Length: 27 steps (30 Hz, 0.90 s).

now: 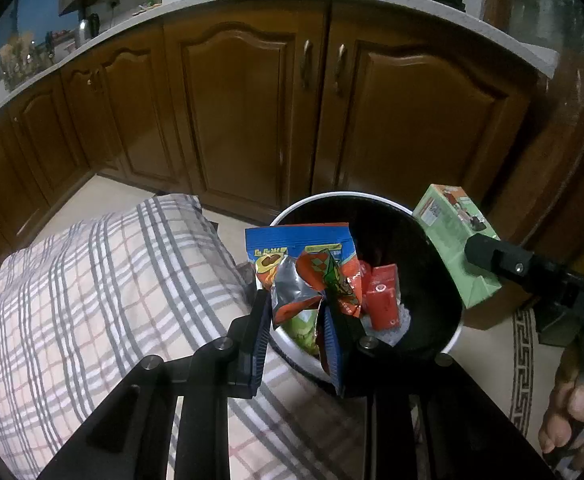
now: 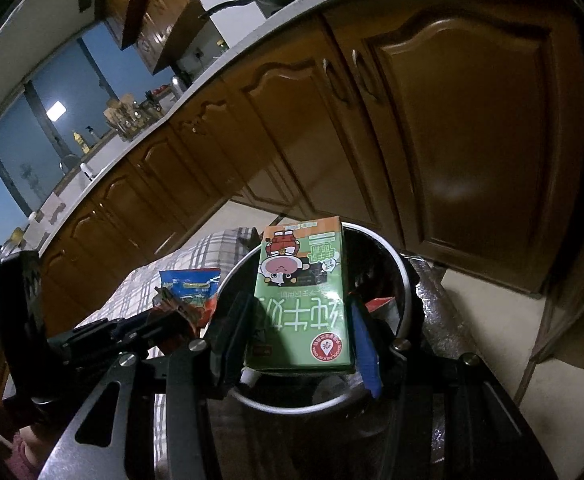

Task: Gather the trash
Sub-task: 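Open left gripper dropping snack bag into bin while right gripper drops green carton in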

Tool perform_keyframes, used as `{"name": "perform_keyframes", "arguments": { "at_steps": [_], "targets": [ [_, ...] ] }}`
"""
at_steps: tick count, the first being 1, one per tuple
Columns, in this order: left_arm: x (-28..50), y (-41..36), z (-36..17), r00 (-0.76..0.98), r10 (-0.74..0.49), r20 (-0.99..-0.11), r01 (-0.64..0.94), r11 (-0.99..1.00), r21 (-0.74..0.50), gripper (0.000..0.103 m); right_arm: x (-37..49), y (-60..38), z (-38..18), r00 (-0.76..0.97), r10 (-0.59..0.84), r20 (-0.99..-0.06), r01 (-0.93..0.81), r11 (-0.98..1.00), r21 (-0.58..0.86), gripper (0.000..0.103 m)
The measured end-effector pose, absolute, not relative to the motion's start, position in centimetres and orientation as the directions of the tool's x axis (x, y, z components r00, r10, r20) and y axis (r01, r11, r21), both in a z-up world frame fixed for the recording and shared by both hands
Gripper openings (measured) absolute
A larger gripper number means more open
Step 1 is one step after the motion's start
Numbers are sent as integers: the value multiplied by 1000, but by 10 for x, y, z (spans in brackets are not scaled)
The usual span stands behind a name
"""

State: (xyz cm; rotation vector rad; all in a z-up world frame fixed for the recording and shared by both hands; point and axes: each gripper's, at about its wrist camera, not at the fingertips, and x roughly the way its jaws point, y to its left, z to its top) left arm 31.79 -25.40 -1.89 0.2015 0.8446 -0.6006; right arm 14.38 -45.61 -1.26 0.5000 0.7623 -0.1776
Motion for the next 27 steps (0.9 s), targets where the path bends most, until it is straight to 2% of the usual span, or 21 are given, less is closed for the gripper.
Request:
{"name": "perform_keyframes", "arguments": {
  "at_steps": [27],
  "targets": [
    [353,-293,-30,468,-382,-796,596,802,-35,24,167,-468,-27,668,19,-744,351,873,338,48]
  ]
}}
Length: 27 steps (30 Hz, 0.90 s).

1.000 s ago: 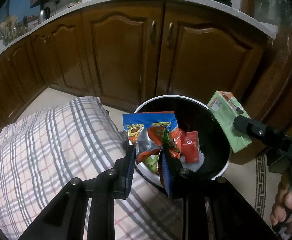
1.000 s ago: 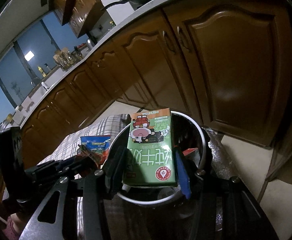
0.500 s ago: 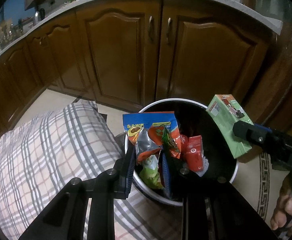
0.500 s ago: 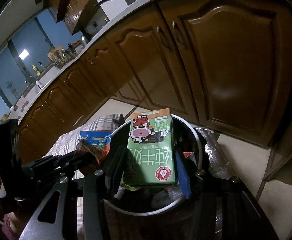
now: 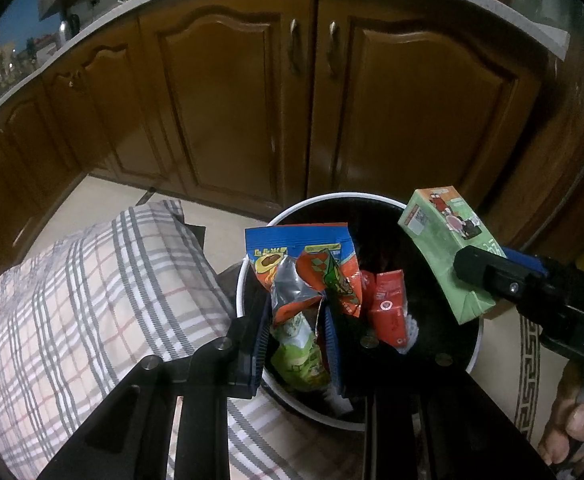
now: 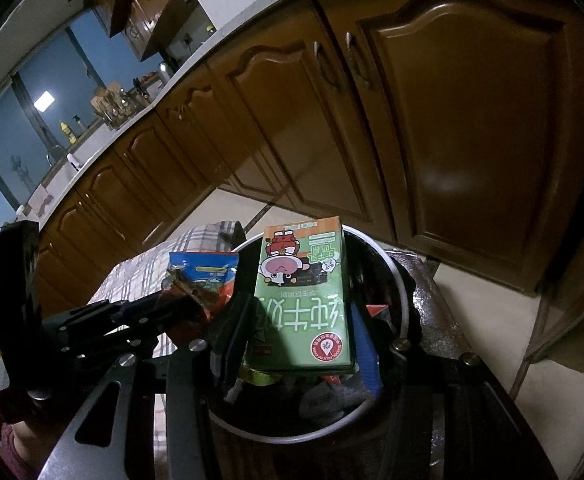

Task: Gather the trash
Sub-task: 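Open left gripper dropping snack bag into bin while right gripper drops green carton in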

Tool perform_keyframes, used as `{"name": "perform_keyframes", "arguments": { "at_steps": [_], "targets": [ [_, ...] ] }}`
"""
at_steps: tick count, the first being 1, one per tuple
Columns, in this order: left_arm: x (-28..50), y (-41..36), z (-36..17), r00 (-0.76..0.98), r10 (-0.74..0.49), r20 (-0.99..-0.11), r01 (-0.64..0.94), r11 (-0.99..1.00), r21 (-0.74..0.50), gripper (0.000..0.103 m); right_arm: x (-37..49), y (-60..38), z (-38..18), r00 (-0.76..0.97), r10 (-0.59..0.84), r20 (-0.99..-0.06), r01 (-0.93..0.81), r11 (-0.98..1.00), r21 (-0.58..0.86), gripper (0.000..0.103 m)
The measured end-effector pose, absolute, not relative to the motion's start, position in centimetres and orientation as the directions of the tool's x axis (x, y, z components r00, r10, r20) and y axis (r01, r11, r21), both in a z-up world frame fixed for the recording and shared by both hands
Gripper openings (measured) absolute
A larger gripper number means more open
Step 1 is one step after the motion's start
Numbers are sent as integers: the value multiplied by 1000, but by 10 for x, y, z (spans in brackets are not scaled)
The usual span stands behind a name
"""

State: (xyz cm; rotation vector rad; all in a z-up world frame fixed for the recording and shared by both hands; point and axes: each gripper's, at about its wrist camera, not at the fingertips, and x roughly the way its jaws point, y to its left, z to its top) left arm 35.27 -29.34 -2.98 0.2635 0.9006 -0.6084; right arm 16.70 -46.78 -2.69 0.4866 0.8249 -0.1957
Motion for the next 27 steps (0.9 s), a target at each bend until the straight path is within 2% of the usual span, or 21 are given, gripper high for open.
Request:
{"name": "perform_keyframes", "arguments": {
  "at_steps": [18,21,26,27],
  "targets": [
    [360,-305,-31,452,-374,-809,585,810,-47,27,175,-471,-30,645,18,-764,368,868,332,49],
    [359,-306,-32,444,-373,-814,588,808,-50,34,177,-474,-31,643,33,-765,375,857,352,51],
    [356,-297,-28,453,-382,-805,575,816,-64,60,179,-477,-35,643,63,-763,377,841,387,56],
    [355,-294,-27,454,-387,-802,572,817,-71,60,178,-478,-35,645,61,-762,380,839,389,57]
  ]
}}
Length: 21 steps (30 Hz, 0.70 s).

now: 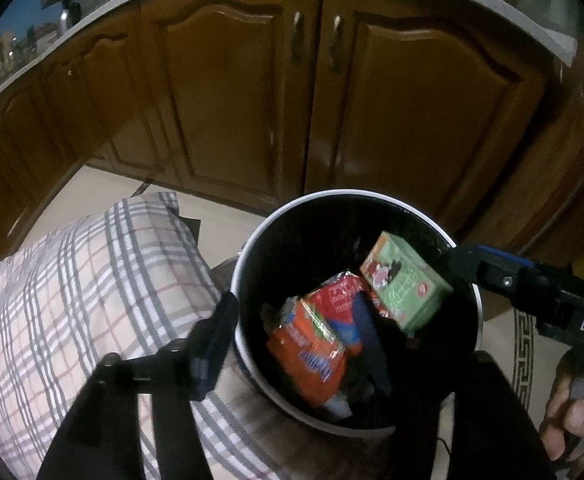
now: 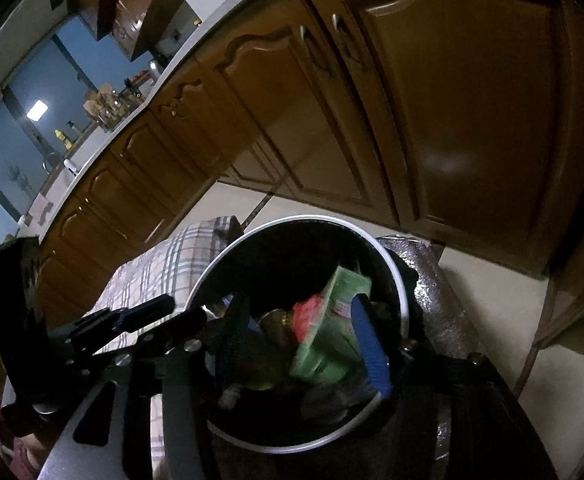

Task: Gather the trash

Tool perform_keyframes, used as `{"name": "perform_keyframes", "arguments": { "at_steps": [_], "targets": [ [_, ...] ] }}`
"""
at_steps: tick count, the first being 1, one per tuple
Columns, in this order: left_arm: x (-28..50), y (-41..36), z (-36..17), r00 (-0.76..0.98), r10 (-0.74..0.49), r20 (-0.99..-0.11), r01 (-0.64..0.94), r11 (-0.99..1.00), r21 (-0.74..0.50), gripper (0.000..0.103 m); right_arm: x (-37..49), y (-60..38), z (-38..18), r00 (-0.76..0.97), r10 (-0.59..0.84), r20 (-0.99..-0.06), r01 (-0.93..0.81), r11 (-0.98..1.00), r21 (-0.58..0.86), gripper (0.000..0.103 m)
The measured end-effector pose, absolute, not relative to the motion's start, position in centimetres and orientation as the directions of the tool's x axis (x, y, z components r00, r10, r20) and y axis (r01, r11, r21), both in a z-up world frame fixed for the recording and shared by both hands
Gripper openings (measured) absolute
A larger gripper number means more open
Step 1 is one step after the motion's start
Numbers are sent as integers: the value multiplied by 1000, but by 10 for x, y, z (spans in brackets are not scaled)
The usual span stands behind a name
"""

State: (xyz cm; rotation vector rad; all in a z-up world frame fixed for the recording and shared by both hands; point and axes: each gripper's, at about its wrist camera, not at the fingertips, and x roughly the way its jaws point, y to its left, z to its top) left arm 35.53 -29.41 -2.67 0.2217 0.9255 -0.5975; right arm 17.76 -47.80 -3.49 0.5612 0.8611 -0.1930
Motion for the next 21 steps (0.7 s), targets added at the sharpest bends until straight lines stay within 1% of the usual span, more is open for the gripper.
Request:
{"name": "perform_keyframes", "arguments": {
  "at_steps": [4,5,6,7,9,12,15,21],
  "targets": [
    [347,-277,-23,463,-402,-790,554,827,-96,62,169,-477,-31,662,65,-747,384,826,412,60],
    [343,-270,-22,469,-406,-784,544,833,-106,63,166,-475,-30,665,62,-744,384,827,411,63],
    [339,-262,-21,474,-415,-777,535,836,-121,65,162,-472,-27,673,59,-737,379,829,412,69],
    [334,-254,-20,478,-426,-768,526,839,-139,65,158,-469,-24,680,57,-731,375,830,413,73],
    [320,-235,-18,489,-447,-749,503,846,-177,68,147,-462,-19,704,48,-709,367,830,421,87],
    [293,-205,-18,513,-463,-722,474,855,-211,72,131,-447,-14,728,40,-684,356,831,428,95],
    [266,-171,-18,551,-462,-695,438,869,-230,79,112,-424,-11,747,32,-664,349,832,432,97],
    [219,-108,-18,612,-425,-667,346,902,-258,81,85,-375,-4,778,14,-628,323,848,419,100]
  ]
}}
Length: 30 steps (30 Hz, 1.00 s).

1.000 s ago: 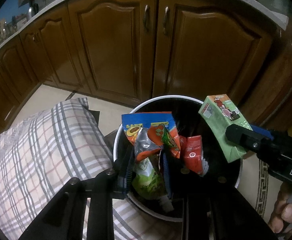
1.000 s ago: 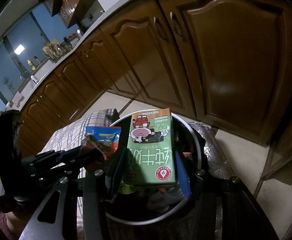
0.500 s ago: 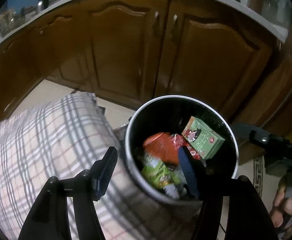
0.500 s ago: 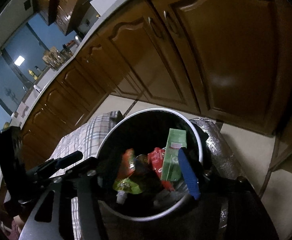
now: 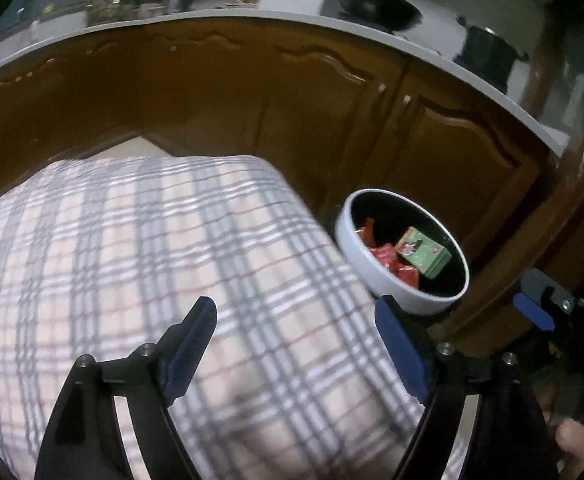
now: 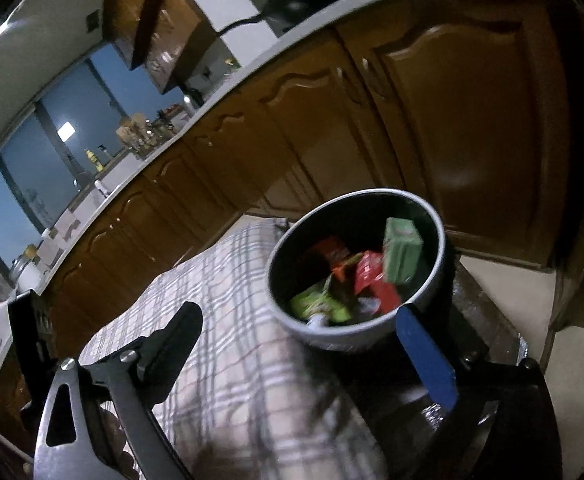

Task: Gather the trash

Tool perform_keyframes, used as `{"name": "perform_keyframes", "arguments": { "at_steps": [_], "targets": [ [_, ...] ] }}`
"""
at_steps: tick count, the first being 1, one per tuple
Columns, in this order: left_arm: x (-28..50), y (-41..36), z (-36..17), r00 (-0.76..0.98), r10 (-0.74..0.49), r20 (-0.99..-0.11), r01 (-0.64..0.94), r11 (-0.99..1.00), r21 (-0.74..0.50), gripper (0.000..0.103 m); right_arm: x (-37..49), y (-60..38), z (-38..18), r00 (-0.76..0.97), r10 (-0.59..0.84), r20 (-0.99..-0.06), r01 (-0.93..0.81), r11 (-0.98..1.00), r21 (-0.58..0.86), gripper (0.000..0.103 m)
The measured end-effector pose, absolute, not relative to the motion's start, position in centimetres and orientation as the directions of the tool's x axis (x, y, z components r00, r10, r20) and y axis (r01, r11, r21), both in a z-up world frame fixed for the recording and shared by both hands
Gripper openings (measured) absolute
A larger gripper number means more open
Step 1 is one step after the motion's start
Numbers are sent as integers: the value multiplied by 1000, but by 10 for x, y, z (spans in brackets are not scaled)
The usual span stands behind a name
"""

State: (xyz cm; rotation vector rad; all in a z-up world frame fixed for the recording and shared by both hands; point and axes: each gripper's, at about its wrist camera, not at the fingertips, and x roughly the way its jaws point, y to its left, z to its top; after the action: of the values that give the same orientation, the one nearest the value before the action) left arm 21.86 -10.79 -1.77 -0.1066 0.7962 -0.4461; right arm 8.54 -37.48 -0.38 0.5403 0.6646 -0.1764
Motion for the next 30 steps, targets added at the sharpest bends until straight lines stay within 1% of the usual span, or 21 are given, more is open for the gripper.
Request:
{"name": "perform_keyframes", "arguments": {
  "at_steps": [4,7,8,10,11,13,15,20,26,30],
  "targets": [
    [186,-80,-8,673,-394,-626,322,918,-231,83,71,-341,7,795,-25,-607,302,883,359,102],
    [160,-65,3,721,-374,-583,310,927,-212,87,59,-319,18,813,-59,-579,288,906,312,102],
    [151,-62,8,737,-369,-566,308,929,-205,90,55,-312,25,823,-73,-564,281,915,291,102],
    [132,-57,15,779,-345,-524,292,939,-185,99,47,-301,36,837,-108,-537,279,928,248,102],
    [119,-53,18,809,-322,-492,274,947,-168,102,41,-294,43,849,-129,-512,277,935,224,103],
    [97,-48,19,854,-278,-439,242,961,-136,102,29,-280,50,882,-171,-440,274,945,180,103],
    [84,-45,16,874,-253,-415,225,968,-116,102,18,-264,49,901,-220,-375,282,952,121,103],
    [53,-43,0,907,-199,-372,192,980,-55,102,20,-249,22,891,-232,-390,282,956,75,103],
    [45,-46,-15,913,-164,-373,174,985,-6,102,17,-244,-2,880,-232,-414,286,956,72,103],
    [47,-49,-19,918,-144,-370,164,986,22,102,16,-244,-7,873,-243,-422,294,954,60,103]
  ]
}}
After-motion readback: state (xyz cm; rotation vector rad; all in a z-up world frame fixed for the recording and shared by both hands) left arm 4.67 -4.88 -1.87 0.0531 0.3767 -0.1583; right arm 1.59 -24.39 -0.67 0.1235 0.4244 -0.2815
